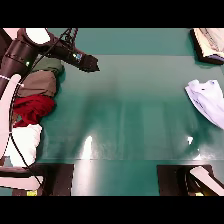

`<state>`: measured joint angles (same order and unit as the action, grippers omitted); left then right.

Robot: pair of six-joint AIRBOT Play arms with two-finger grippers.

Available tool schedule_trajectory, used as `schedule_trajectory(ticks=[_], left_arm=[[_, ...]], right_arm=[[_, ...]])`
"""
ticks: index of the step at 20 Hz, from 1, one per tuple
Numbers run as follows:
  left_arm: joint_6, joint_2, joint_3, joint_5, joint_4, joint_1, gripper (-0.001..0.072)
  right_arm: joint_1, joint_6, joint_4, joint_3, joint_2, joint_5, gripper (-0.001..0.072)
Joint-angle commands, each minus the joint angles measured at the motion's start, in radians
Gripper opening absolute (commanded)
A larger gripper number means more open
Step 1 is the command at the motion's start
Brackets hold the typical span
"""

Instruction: Fold the shirts.

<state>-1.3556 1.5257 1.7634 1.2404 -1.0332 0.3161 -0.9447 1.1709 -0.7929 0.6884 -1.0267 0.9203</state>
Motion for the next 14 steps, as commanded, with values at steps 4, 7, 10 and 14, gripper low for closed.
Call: schedule_trajectory(ticks=[4,7,10,14], left_arm=[[0.002,-0.001,0.0,-0.009,-0.001,0.006,0.0024],[0.003,-0.001,0.0,-0.008,-0.005,0.006,0.0025],[0.003,-0.001,0.0,-0.008,-0.007,0.006,0.0025],[0.003,-0.001,0.0,-0.016,-0.007,0.006,0.0025]], right_arm=[[-0.06,0.056,-0.295,-0.016,-0.008,0.058,0.0026],[-0.082,0.06,-0.452,0.061,-0.008,0.136,0.0577],[-0.106,0.093,-0.458,0.183,-0.008,0.195,0.061],[0.021,0.141,-0.282,0.285,-0.008,0.241,0.0596]])
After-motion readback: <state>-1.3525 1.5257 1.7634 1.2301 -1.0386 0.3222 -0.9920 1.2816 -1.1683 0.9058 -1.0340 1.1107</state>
